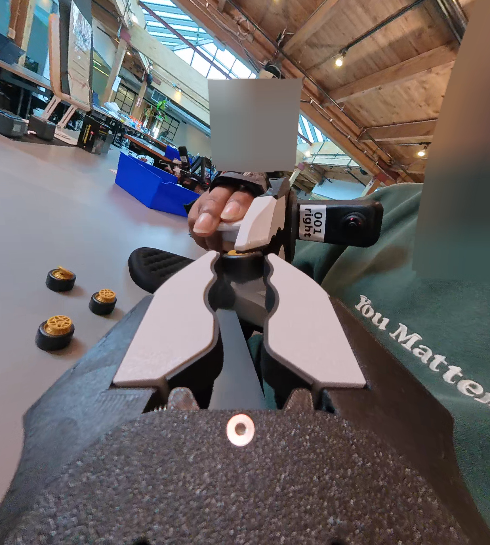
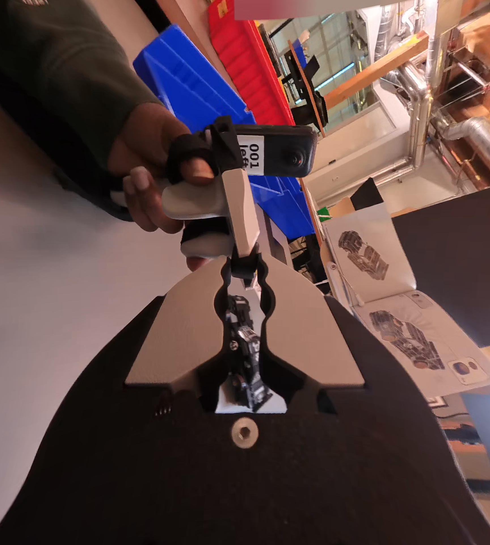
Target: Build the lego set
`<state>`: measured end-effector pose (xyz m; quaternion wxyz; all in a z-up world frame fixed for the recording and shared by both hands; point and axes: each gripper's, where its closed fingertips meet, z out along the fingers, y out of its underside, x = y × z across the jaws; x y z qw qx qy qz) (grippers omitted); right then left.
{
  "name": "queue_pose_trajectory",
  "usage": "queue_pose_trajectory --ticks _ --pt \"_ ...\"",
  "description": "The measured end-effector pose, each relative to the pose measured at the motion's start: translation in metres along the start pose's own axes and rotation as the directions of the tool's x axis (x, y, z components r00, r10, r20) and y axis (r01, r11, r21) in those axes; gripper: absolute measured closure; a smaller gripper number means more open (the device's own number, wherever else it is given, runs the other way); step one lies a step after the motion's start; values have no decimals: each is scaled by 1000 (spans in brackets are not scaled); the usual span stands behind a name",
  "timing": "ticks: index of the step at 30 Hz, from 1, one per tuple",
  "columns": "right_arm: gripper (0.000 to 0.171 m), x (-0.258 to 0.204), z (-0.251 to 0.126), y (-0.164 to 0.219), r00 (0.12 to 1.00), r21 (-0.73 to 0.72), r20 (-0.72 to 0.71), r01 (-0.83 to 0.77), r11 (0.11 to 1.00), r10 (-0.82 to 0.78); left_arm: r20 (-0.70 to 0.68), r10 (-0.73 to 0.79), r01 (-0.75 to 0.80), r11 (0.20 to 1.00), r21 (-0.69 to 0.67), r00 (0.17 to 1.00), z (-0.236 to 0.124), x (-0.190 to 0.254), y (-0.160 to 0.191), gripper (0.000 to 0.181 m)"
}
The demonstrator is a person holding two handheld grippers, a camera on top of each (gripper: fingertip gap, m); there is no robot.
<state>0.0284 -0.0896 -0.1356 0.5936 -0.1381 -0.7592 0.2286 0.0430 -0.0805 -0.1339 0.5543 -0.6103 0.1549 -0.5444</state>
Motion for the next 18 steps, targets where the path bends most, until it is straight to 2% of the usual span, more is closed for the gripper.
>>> queue_pose_trajectory --ticks 6,11,18 --pt "144 -2 -3 -11 986 59 87 -151 987 146 26 107 -107 994 -13 994 -1 3 0 154" --pt "143 -5 -1 -10 987 47 102 -132 990 127 27 120 -120 993 -2 992 -2 5 -2 155" --pt "147 1 2 -12 994 55 40 -106 993 104 20 97 -98 995 37 995 -3 6 -6 155"
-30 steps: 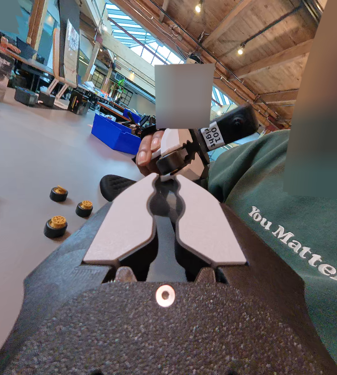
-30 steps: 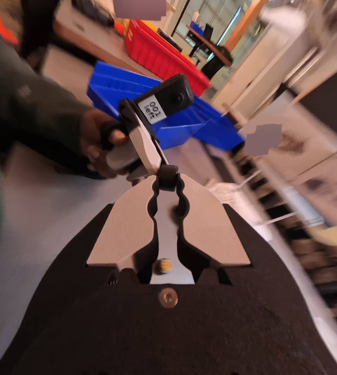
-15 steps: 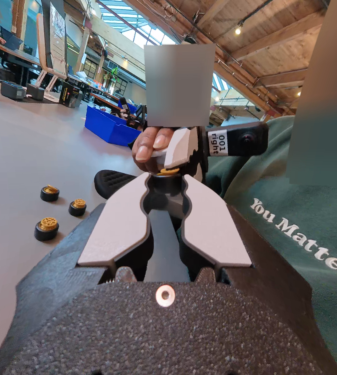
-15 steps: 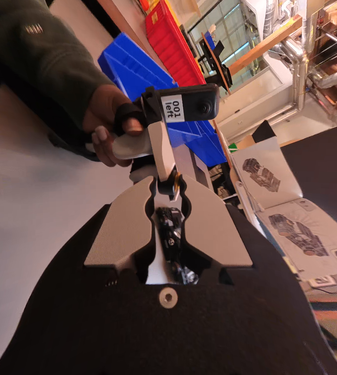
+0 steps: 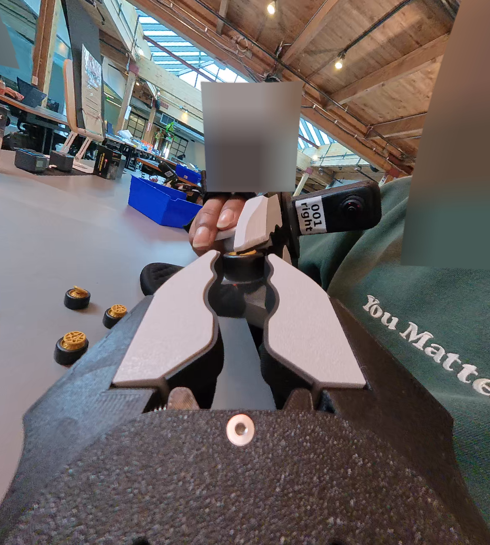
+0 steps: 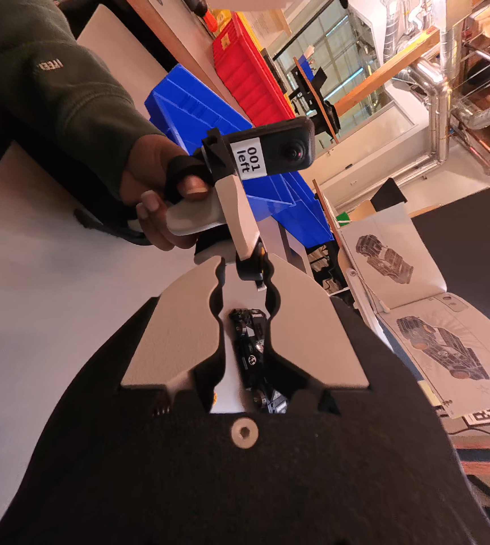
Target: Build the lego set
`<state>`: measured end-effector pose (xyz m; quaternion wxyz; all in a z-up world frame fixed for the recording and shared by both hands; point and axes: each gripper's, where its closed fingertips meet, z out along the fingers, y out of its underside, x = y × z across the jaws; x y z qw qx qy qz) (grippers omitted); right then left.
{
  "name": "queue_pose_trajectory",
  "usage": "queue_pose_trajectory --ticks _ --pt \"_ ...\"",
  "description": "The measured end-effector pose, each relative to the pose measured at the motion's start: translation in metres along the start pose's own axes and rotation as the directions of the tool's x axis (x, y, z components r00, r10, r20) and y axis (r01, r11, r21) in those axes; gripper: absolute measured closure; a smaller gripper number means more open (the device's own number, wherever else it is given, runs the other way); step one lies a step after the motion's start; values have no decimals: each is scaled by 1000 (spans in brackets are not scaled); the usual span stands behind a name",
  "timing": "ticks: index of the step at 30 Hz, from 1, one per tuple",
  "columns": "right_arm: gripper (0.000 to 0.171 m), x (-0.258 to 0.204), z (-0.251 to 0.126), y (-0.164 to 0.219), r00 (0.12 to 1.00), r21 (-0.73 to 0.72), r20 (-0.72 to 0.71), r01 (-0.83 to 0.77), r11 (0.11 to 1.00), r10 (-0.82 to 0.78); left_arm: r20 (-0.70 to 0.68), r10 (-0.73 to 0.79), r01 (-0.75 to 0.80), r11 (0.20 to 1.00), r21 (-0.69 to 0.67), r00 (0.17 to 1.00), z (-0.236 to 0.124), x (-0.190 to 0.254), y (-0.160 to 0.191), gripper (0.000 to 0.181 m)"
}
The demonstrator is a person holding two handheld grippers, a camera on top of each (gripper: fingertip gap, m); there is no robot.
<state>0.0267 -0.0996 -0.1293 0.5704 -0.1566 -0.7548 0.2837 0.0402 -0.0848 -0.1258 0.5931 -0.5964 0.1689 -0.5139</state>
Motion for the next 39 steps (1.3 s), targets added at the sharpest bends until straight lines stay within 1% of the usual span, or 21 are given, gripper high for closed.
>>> queue_pose_trajectory --ticks 2,6,7,10,14,17,21,23,27,30,34,39 --pt "152 2 0 0 1000 -7 -20 8 1000 -8 0 -23 23 1000 10 1000 1 0 0 155" --pt "150 1 4 4 997 -46 -50 61 997 -63 -12 -96 96 995 31 995 -1 -3 0 155" --pt "154 1 4 6 996 -54 -45 71 996 -73 -15 -115 115 993 22 993 -1 -3 2 155" --pt "155 -1 4 10 995 -74 -16 101 992 -102 -36 -202 203 979 34 979 -1 -6 3 156" --pt "155 -3 4 13 997 -85 26 77 993 -75 -51 -255 257 966 32 965 1 -8 5 156" --pt "156 -5 5 15 998 -95 52 44 994 -40 -46 -258 259 966 14 965 0 -10 9 156" --pt "155 -3 5 15 999 -92 50 -7 996 12 -46 -221 222 975 9 974 1 -11 8 155" --pt "143 -3 6 12 997 -97 68 -30 995 36 -55 -204 207 978 39 977 0 -11 1 155" --pt "136 -3 6 6 993 -54 81 -83 995 88 -47 -137 139 989 53 989 0 -8 -4 154" --pt "129 1 4 1 983 -19 81 -166 986 167 -21 -90 91 995 44 996 -1 -8 -2 154" --pt "128 9 -2 -3 941 11 111 -323 946 320 8 -38 38 999 39 999 -2 -9 -1 154" --pt "133 6 -11 1 868 -32 188 -463 886 460 142 167 -161 986 -51 976 -1 -17 6 154"
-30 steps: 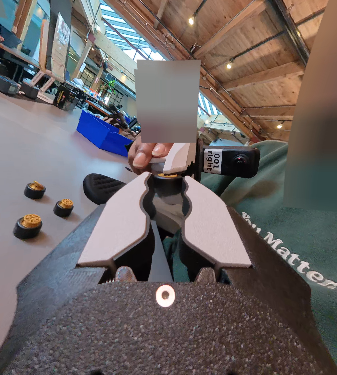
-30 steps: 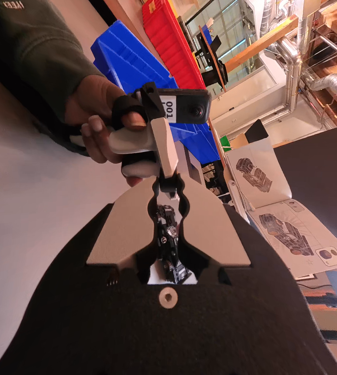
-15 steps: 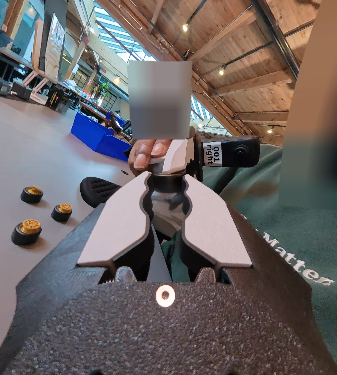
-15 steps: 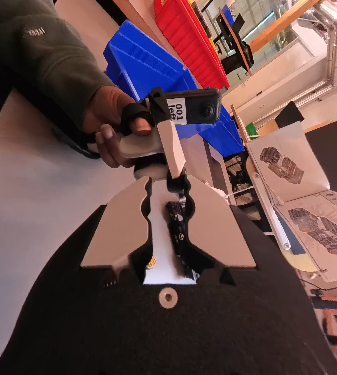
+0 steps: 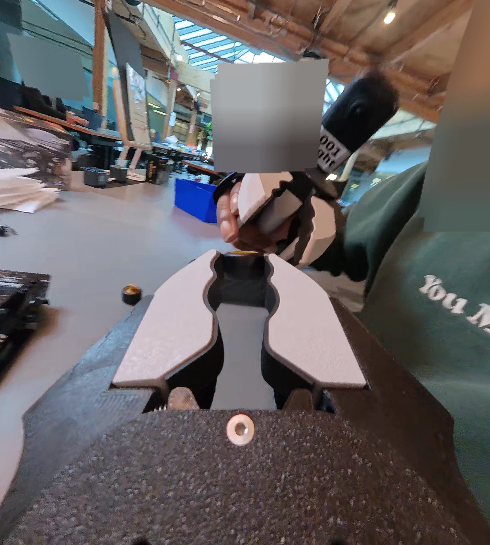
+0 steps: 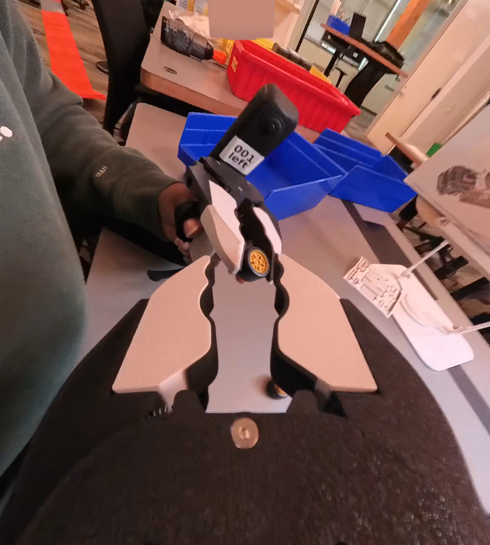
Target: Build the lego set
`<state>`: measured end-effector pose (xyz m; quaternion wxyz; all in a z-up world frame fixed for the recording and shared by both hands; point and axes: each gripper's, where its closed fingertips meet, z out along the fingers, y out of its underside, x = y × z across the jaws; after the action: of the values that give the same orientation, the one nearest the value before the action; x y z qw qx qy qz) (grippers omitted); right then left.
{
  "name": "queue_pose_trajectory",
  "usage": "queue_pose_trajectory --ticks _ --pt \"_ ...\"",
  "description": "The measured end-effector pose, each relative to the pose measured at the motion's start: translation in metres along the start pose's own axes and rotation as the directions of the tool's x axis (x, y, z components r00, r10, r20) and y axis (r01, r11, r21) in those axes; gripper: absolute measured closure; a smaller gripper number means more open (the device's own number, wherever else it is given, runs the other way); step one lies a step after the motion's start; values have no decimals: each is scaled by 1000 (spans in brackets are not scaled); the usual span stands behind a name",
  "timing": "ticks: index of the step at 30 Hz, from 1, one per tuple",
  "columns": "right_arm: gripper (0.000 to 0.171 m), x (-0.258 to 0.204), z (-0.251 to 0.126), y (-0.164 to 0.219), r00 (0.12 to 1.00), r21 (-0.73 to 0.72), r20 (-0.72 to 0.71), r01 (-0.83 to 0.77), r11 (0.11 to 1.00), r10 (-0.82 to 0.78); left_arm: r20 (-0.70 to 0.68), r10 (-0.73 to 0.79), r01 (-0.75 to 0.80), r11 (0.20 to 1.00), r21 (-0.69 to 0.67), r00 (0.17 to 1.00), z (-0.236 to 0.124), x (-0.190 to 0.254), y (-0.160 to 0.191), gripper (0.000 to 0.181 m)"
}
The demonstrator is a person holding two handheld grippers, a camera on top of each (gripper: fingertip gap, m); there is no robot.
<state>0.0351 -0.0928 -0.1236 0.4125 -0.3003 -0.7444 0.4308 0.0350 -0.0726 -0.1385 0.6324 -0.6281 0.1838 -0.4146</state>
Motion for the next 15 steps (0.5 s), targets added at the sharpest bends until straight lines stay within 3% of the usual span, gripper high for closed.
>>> queue_pose_trajectory --ticks 8,11,15 --pt "131 -13 11 24 993 -146 92 -65 987 79 129 204 -183 970 -158 971 3 -10 14 154" --pt "134 -9 13 33 967 -219 105 -205 954 232 174 198 -157 961 -226 965 2 -18 24 154" --pt "134 7 12 22 884 -164 65 -447 879 462 273 125 -73 979 -192 954 -3 -35 10 154"
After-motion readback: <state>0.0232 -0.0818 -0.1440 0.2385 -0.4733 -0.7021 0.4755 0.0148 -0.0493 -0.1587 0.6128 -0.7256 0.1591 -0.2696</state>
